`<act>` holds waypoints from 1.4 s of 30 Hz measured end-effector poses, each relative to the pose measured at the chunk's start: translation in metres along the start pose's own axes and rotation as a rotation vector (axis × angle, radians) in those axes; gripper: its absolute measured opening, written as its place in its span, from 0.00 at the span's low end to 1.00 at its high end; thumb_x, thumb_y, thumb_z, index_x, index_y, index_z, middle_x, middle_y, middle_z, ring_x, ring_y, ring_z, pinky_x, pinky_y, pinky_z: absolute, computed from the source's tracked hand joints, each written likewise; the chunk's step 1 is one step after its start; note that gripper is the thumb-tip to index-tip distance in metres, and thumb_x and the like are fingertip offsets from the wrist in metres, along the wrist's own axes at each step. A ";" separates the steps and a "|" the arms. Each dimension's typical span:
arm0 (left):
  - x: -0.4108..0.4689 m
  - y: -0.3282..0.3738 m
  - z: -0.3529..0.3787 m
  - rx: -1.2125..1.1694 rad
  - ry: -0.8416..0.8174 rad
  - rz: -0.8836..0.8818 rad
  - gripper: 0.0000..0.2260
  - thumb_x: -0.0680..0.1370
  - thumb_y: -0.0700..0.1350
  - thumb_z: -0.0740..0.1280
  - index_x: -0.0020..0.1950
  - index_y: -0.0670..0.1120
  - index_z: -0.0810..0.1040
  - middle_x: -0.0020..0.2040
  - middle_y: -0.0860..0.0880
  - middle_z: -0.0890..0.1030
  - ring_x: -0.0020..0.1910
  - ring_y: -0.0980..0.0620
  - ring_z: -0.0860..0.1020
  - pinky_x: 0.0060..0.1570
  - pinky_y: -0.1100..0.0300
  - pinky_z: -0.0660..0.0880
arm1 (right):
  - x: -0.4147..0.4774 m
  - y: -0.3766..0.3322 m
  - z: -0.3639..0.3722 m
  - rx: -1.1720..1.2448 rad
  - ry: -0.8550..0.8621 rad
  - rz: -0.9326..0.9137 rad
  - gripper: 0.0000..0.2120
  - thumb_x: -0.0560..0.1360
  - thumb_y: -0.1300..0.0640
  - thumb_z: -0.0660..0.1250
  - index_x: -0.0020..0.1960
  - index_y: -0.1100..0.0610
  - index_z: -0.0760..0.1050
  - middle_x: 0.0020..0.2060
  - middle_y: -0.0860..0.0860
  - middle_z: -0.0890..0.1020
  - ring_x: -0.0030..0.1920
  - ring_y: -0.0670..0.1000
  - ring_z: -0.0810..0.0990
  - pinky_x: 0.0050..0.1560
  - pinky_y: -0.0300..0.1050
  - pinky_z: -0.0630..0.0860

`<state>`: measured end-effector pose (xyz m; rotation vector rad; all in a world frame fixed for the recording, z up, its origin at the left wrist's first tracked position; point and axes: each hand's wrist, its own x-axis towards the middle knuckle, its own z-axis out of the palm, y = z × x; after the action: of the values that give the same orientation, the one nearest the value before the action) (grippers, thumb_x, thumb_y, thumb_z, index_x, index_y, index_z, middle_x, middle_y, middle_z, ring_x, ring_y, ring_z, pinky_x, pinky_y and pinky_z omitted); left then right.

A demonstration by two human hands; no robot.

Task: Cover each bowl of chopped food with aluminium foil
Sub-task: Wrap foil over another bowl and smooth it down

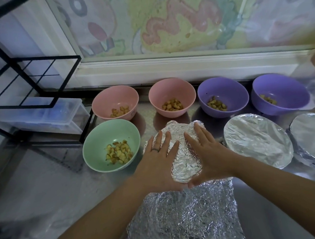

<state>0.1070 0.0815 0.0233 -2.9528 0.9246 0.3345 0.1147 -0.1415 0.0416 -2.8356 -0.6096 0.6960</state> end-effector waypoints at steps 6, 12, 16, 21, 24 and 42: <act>0.000 0.002 -0.001 0.040 -0.005 -0.003 0.58 0.64 0.83 0.52 0.82 0.47 0.41 0.80 0.39 0.34 0.77 0.38 0.30 0.75 0.37 0.40 | 0.000 -0.002 -0.001 -0.038 -0.035 -0.003 0.73 0.52 0.14 0.62 0.75 0.43 0.20 0.73 0.54 0.19 0.76 0.61 0.24 0.77 0.71 0.50; -0.001 0.001 -0.002 0.042 0.002 0.000 0.58 0.64 0.82 0.52 0.82 0.46 0.42 0.80 0.39 0.35 0.78 0.38 0.32 0.76 0.37 0.40 | -0.002 -0.003 -0.002 -0.092 -0.026 -0.013 0.73 0.49 0.12 0.57 0.75 0.44 0.19 0.74 0.57 0.20 0.76 0.62 0.24 0.77 0.67 0.47; -0.001 0.001 -0.001 0.034 0.008 -0.003 0.57 0.64 0.81 0.52 0.82 0.47 0.44 0.80 0.39 0.36 0.78 0.38 0.33 0.76 0.37 0.42 | -0.002 -0.002 0.006 -0.216 0.037 -0.034 0.69 0.54 0.15 0.55 0.76 0.48 0.20 0.76 0.61 0.25 0.77 0.64 0.26 0.78 0.63 0.44; 0.000 0.001 -0.001 0.057 0.019 0.002 0.57 0.64 0.81 0.53 0.82 0.47 0.44 0.80 0.39 0.36 0.78 0.38 0.33 0.76 0.37 0.40 | -0.002 -0.003 0.011 -0.227 0.073 -0.024 0.66 0.55 0.15 0.50 0.76 0.47 0.21 0.76 0.61 0.26 0.77 0.65 0.27 0.79 0.65 0.44; 0.000 0.000 -0.001 0.067 0.027 0.012 0.57 0.65 0.81 0.54 0.82 0.47 0.43 0.80 0.39 0.36 0.78 0.38 0.33 0.76 0.37 0.39 | -0.003 -0.004 0.012 -0.223 0.063 -0.011 0.65 0.57 0.15 0.51 0.77 0.47 0.22 0.76 0.61 0.25 0.77 0.66 0.29 0.79 0.67 0.47; 0.005 0.054 0.013 -0.713 0.697 -0.711 0.26 0.80 0.41 0.65 0.78 0.48 0.64 0.80 0.50 0.61 0.80 0.49 0.55 0.76 0.53 0.57 | 0.077 -0.011 -0.034 0.240 0.364 0.011 0.19 0.83 0.48 0.63 0.72 0.49 0.75 0.67 0.51 0.80 0.64 0.55 0.78 0.61 0.49 0.75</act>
<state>0.0779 0.0359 0.0114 -3.8306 -0.4380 -0.5356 0.1896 -0.1009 0.0430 -2.6438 -0.4188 0.2219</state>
